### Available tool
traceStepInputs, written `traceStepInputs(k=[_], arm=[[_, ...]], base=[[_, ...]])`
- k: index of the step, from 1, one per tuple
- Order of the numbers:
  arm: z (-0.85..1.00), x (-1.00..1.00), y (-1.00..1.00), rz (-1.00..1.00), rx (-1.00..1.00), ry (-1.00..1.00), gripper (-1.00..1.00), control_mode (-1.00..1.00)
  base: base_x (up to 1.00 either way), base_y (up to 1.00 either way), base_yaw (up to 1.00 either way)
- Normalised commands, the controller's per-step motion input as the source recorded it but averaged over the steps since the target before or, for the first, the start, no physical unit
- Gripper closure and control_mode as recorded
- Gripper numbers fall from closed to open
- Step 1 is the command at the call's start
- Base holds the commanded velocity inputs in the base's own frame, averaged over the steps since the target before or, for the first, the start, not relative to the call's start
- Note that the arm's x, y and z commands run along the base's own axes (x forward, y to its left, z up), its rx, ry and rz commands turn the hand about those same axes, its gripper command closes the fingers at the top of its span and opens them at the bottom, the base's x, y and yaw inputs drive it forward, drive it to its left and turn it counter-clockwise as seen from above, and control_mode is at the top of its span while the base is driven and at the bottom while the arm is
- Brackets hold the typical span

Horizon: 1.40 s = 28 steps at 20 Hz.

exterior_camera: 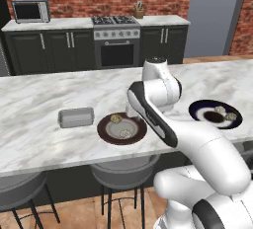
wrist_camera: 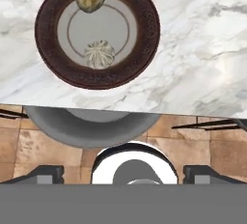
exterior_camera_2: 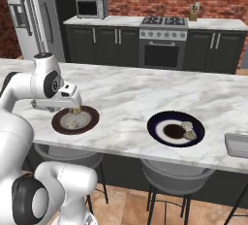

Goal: Place two dumplings into each of the tupperware containers and then place the containers in the fridge.

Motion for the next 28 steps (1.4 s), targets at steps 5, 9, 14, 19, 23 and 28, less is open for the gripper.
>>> traceStepInputs(k=[5, 9, 14, 19, 23, 28], arm=[[-0.56, 0.17, 0.01, 0.0, 0.0, 0.0, -1.0, -1.0], [-0.63, 0.37, 0.01, 0.0, 0.02, 0.0, -1.0, -1.0], [-0.47, 0.4, 0.11, 0.0, 0.04, 0.02, -1.0, -1.0], [-0.5, 0.53, 0.34, 0.0, 0.0, 0.07, -1.0, -1.0], [-0.18, 0.44, 0.06, 0.0, 0.0, 0.01, -1.0, -1.0], [-0.11, 0.44, 0.02, 0.0, 0.0, 0.02, -1.0, -1.0]], base=[[0.0, 0.0, 0.0], [0.0, 0.0, 0.0], [0.0, 0.0, 0.0], [0.0, 0.0, 0.0], [0.0, 0.0, 0.0], [0.0, 0.0, 0.0]])
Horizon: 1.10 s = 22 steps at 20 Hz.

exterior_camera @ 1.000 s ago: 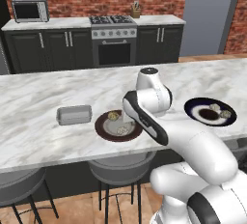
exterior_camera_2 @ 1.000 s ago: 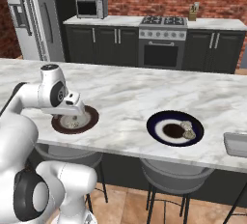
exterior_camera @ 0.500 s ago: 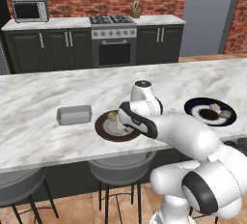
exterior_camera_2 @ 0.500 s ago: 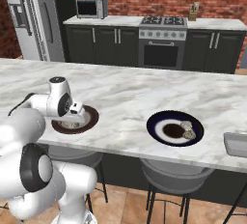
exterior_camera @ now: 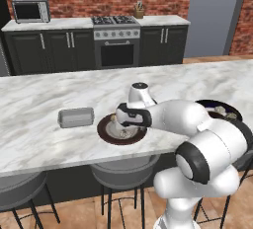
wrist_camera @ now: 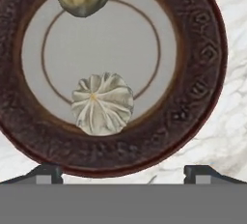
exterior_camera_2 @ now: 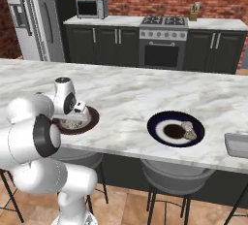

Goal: Place two dumplings into each of the tupperware containers and then place the containers in the fridge.

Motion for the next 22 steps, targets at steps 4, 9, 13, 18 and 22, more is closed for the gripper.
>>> traceStepInputs(k=[4, 9, 13, 18, 22], arm=[[-0.29, 0.24, 0.19, 0.0, 0.0, 0.07, -1.0, -1.0], [-0.32, 0.19, 0.08, 0.0, 0.0, 0.03, -1.0, -1.0], [-0.25, 0.16, 0.0, 0.0, 0.0, 0.0, -1.0, -1.0], [-0.24, 0.02, 0.05, 0.0, 0.0, 0.0, -1.0, -1.0], [-0.14, 0.04, 0.02, 0.0, 0.0, 0.0, -1.0, -1.0]], base=[[0.0, 0.0, 0.0], [0.0, 0.0, 0.0], [0.0, 0.0, 0.0], [0.0, 0.0, 0.0], [0.0, 0.0, 0.0]])
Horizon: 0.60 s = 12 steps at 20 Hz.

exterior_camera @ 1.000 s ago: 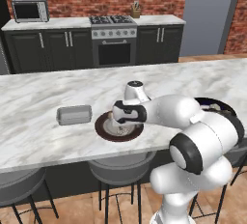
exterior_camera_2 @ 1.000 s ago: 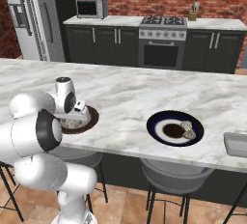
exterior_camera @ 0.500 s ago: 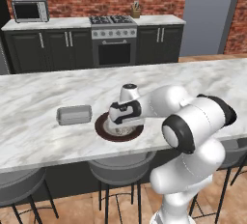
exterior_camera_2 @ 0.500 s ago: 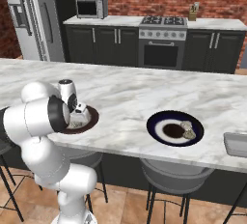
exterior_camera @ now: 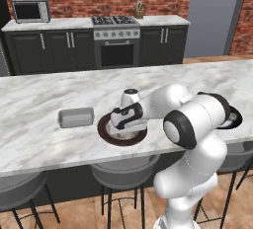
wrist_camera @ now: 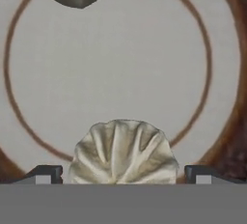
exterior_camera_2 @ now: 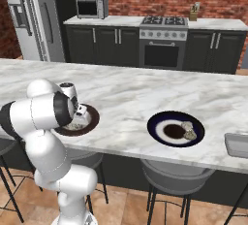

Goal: Place two dumplings into each of the tupperware containers and then place the containers in the fridge.

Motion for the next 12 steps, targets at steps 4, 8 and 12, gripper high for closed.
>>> traceStepInputs(k=[4, 8, 12], arm=[[-0.12, 0.05, 0.0, 0.0, 0.0, 0.0, 1.0, -1.0], [0.0, 0.0, 0.0, 0.0, 0.0, 0.0, 1.0, -1.0], [0.06, -0.14, 0.0, 0.0, 0.0, 0.0, 1.0, -1.0]], base=[[0.0, 0.0, 0.0], [0.0, 0.0, 0.0], [0.0, 0.0, 0.0]])
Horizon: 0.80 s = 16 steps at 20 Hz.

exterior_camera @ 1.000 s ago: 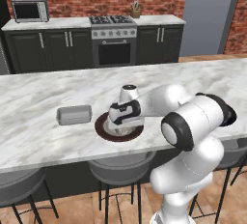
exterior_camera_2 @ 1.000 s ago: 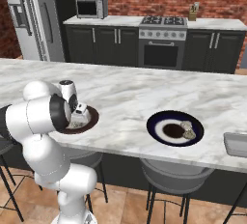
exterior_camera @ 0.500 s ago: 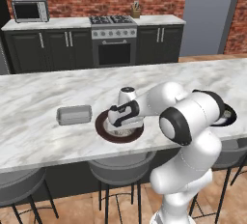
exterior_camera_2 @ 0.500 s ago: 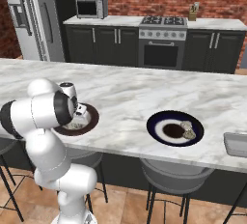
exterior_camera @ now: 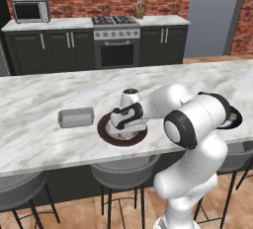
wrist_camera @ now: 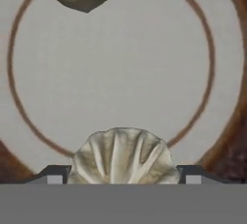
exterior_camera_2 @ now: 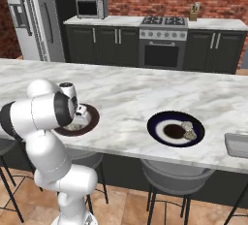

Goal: Place two dumplings into each of the tupperware containers and then place the containers in the fridge.

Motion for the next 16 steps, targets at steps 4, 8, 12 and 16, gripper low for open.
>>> traceStepInputs(k=[4, 8, 12, 16], arm=[[0.52, 0.0, 0.28, 0.01, 0.0, -0.1, 1.0, -1.0], [0.76, 0.16, 0.23, 0.06, 0.0, -0.08, 1.0, -1.0], [0.78, 0.45, 0.39, 0.02, 0.03, 0.0, 1.0, -1.0], [0.5, 0.4, 0.56, 0.02, 0.0, 0.01, 1.0, -1.0]], base=[[0.0, 0.0, 0.0], [0.0, 0.0, 0.0], [0.0, 0.0, 0.0], [0.0, 0.0, 0.0]])
